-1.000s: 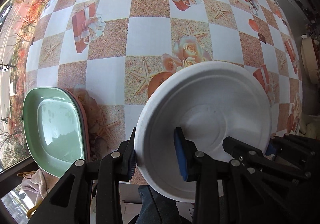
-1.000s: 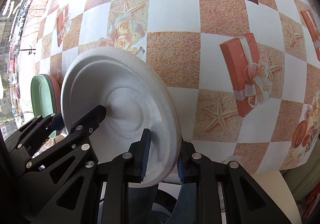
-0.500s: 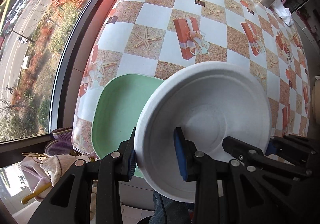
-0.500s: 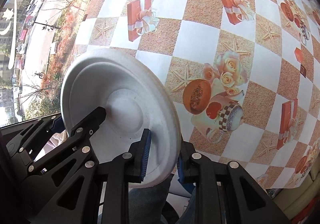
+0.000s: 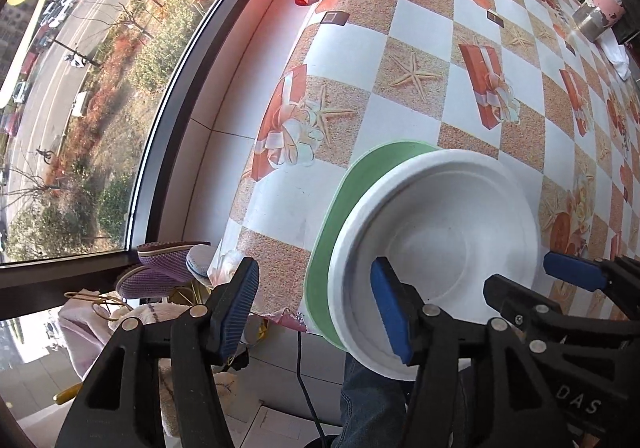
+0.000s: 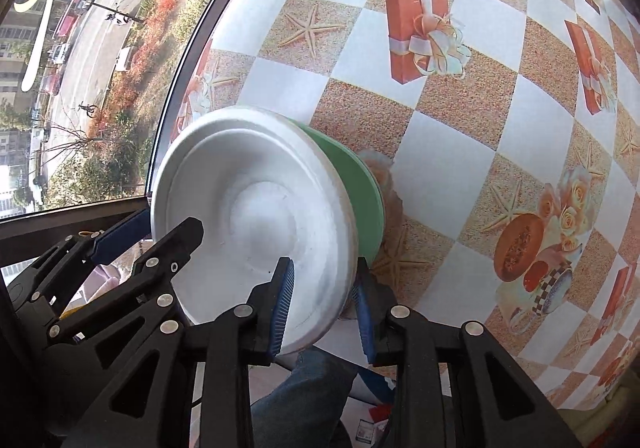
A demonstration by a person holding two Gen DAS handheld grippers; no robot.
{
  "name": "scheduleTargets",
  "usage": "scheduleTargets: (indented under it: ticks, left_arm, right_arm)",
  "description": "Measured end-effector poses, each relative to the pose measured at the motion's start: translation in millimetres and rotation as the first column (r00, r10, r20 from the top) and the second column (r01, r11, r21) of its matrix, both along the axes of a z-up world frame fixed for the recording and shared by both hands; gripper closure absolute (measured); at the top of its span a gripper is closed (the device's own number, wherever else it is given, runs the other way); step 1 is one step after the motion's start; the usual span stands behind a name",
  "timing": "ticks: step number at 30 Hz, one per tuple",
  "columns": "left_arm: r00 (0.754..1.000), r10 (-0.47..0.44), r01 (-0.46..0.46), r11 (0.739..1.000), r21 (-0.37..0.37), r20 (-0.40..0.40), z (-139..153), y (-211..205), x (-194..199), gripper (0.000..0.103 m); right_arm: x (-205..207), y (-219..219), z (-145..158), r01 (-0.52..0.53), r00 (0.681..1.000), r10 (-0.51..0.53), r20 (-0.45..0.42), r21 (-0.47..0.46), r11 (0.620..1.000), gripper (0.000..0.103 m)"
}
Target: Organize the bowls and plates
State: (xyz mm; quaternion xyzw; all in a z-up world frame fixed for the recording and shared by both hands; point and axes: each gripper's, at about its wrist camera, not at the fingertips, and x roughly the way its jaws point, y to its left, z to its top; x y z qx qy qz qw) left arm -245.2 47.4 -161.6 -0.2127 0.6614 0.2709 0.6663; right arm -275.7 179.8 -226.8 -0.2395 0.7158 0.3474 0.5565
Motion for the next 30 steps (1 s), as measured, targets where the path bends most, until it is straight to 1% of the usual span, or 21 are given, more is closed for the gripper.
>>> scheduleTargets:
  ticks: [1, 2, 3, 5, 6, 7, 9, 10, 11, 12, 14, 15, 16, 18, 20, 21, 22, 24, 26, 28, 30]
  left_arm:
    - [1.000, -0.004, 0.004, 1.000, -0.014, 0.018, 3.2, 0.7, -1.6, 0.026]
    - [0.999, -0.010, 0.011, 1.000, -0.016, 0.036, 6.6, 0.0, -2.3, 0.020]
    - [0.998, -0.025, 0.026, 1.000, -0.009, 0.050, 11.3, -2.4, -2.8, 0.016]
    - [0.995, -0.070, 0.069, 0.998, 0.005, 0.070, 21.0, -9.2, -3.3, 0.010]
    - [0.993, -0.091, 0.091, 0.996, 0.003, 0.073, 25.7, -13.7, -3.4, 0.009]
    - [0.991, -0.111, 0.112, 0.994, -0.008, 0.077, 29.0, -17.6, -3.4, 0.009]
    - [0.984, -0.142, 0.150, 0.987, -0.061, 0.110, 37.1, -25.8, -4.2, 0.008]
    - [0.980, -0.154, 0.164, 0.984, -0.073, 0.126, 41.6, -29.5, -5.0, 0.008]
    - [0.976, -0.172, 0.182, 0.981, -0.071, 0.132, 46.9, -33.8, -5.1, 0.006]
    - [0.971, -0.197, 0.207, 0.976, -0.064, 0.137, 53.4, -38.4, -4.8, 0.000]
    - [0.959, -0.246, 0.254, 0.967, -0.036, 0.144, 65.9, -45.1, -5.3, 0.000]
    - [0.951, -0.275, 0.279, 0.960, -0.007, 0.138, 71.3, -47.7, -5.7, 0.000]
    - [0.944, -0.305, 0.304, 0.952, 0.027, 0.124, 76.8, -49.6, -6.4, 0.000]
    - [0.932, -0.351, 0.344, 0.935, 0.084, 0.092, 86.0, -53.0, -8.1, 0.000]
    - [0.930, -0.356, 0.347, 0.932, 0.105, 0.089, 92.4, -54.4, -11.5, 0.000]
    - [0.933, -0.349, 0.340, 0.935, 0.099, 0.089, 93.1, -54.7, -12.4, 0.000]
    - [0.936, -0.342, 0.335, 0.938, 0.084, 0.088, 92.8, -55.7, -13.4, 0.000]
    - [0.936, -0.343, 0.338, 0.939, 0.067, 0.081, 90.8, -59.7, -13.8, 0.000]
    - [0.929, -0.366, 0.361, 0.929, 0.077, 0.059, 89.1, -62.8, -11.0, 0.000]
    - [0.925, -0.375, 0.370, 0.926, 0.078, 0.061, 89.6, -63.2, -9.8, 0.000]
    - [0.922, -0.382, 0.377, 0.923, 0.079, 0.059, 90.1, -64.1, -9.5, 0.000]
  right_arm:
    - [1.5, -1.8, 0.8, 0.007, 1.000, -0.007, 0.017, -0.010, 1.000, 0.035]
    - [3.6, -1.8, 1.2, 0.019, 1.000, -0.019, 0.021, -0.011, 1.000, 0.029]
    - [5.9, -1.7, 3.9, 0.031, 0.999, -0.031, 0.011, -0.001, 1.000, 0.024]
    - [8.4, 0.8, 11.6, 0.038, 0.999, -0.039, 0.006, 0.013, 0.999, 0.017]
    - [8.0, 0.9, 16.2, 0.034, 0.999, -0.035, 0.019, 0.017, 0.999, 0.006]
    - [9.2, 0.0, 21.2, 0.030, 0.999, -0.031, 0.033, 0.027, 0.999, 0.000]
    - [10.3, -1.7, 29.8, 0.024, 0.998, -0.027, 0.049, 0.050, 0.998, 0.000]
    - [11.9, -7.7, 32.6, 0.023, 0.998, -0.026, 0.055, 0.055, 0.998, 0.000]
    - [11.9, -10.1, 37.0, 0.023, 0.998, -0.027, 0.064, 0.059, 0.998, 0.000]
    - [11.9, -16.9, 44.2, 0.022, 0.997, -0.026, 0.077, 0.058, 0.998, 0.000]
    - [16.3, -37.3, 57.3, 0.013, 0.994, -0.018, 0.107, 0.053, 0.999, 0.000]
    - [20.7, -47.7, 63.3, 0.006, 0.993, -0.012, 0.119, 0.049, 0.999, 0.000]
    - [30.8, -64.9, 72.3, 0.000, 0.992, -0.006, 0.129, 0.049, 0.999, 0.000]
    - [28.5, -70.0, 74.8, 0.009, 0.989, -0.016, 0.145, 0.051, 0.999, 0.000]
    - [56.0, -111.6, 91.0, 0.025, 0.989, -0.029, 0.143, 0.034, 0.999, 0.000]
    - [63.2, -139.5, 105.7, 0.029, 0.991, -0.032, 0.127, 0.026, 0.999, 0.000]
    - [62.4, -151.1, 111.0, 0.027, 0.994, -0.029, 0.101, 0.016, 1.000, 0.000]
    - [59.4, -154.8, 110.5, 0.022, 0.997, -0.022, 0.078, 0.006, 1.000, 0.000]
    - [61.2, -155.4, 119.1, 0.021, 0.995, -0.023, 0.096, 0.024, 0.999, 0.000]
    - [64.4, -155.1, 126.2, 0.029, 0.993, -0.034, 0.117, 0.046, 0.999, 0.000]
    - [64.4, -155.0, 128.1, 0.027, 0.992, -0.033, 0.122, 0.047, 0.999, 0.000]
